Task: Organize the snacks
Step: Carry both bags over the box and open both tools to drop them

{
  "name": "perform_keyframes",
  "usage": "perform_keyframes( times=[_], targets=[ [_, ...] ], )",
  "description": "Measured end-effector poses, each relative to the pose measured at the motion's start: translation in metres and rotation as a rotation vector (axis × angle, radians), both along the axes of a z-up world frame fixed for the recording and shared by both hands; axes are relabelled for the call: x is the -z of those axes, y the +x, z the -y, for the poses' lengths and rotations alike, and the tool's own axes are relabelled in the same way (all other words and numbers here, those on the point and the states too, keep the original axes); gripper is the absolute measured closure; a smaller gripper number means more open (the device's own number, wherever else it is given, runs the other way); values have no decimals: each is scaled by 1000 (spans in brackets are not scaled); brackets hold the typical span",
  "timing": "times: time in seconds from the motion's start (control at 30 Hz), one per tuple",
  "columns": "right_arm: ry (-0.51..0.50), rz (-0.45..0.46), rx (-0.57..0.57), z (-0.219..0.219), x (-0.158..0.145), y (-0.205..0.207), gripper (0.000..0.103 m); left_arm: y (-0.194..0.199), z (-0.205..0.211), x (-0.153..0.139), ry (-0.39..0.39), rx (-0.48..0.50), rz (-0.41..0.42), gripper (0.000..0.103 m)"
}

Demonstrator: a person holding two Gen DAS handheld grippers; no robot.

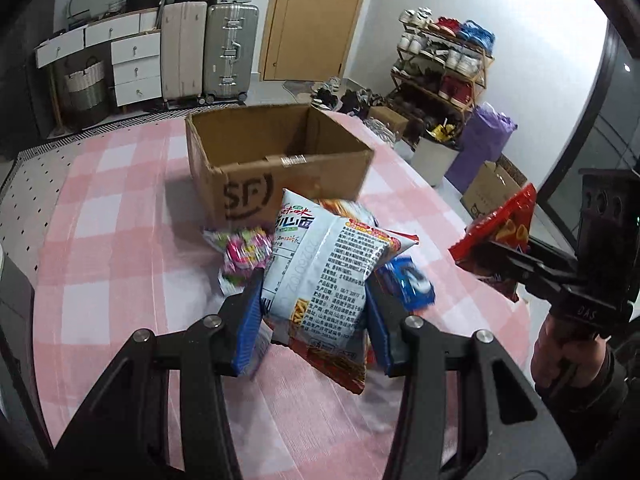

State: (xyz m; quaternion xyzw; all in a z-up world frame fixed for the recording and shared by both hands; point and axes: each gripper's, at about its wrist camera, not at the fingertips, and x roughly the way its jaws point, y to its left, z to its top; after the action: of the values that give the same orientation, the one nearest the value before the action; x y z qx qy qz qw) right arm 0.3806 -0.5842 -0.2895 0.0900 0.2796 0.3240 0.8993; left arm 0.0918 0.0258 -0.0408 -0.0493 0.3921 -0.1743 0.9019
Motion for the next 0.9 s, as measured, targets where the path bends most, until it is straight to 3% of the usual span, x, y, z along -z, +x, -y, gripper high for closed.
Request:
perform_keyframes(
  times=[0.4,0.73,0.9],
  targets=[
    [44,17,-36,-16,-45,67,46,85,-24,-45,-47,-50,-10,59],
    [34,30,-41,-37,-78,131,46,172,-6,-84,-18,-40,5,59],
    [21,34,-38,-45,-85,153,46,215,-1,-93,-48,-56,-24,59]
  ],
)
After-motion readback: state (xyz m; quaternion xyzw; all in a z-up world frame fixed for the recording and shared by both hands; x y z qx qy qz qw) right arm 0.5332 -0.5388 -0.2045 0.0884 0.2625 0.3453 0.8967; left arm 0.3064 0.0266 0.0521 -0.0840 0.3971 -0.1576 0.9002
